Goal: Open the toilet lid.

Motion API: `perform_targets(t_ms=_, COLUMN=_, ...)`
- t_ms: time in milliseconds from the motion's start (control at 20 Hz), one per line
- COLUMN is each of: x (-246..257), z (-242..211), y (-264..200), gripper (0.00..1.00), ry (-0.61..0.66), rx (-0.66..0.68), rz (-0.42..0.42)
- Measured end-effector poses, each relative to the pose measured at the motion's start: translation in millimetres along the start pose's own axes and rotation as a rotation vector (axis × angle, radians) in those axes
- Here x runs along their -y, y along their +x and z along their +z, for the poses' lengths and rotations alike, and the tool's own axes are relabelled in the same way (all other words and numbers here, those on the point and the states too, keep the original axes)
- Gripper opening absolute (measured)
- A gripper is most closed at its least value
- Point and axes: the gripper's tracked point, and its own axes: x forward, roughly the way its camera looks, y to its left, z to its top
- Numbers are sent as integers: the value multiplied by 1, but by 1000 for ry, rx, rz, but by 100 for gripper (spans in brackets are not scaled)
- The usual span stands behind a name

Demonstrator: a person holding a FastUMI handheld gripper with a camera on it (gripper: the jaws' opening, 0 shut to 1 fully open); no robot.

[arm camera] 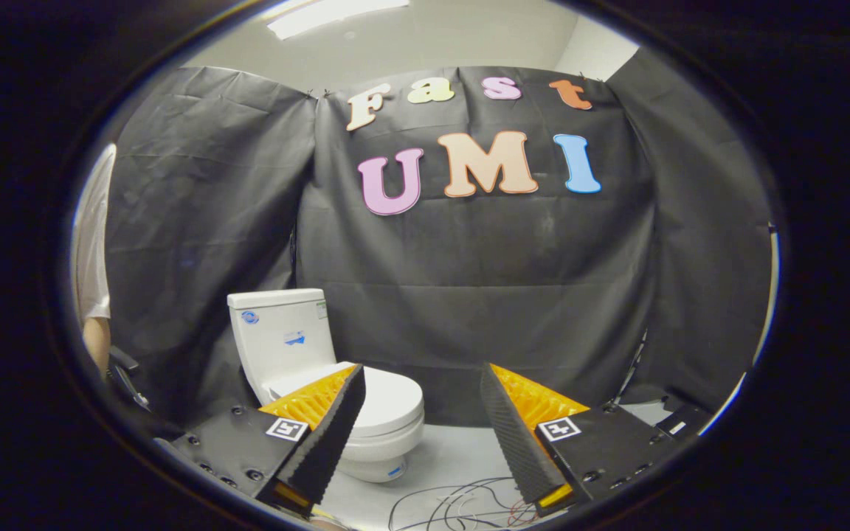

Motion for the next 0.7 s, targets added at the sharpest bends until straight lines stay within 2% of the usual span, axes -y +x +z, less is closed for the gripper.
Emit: perform_targets(t_ms=700, x=0, z=-1, y=1, gripper=97, ry=0, rx=-2, rz=0)
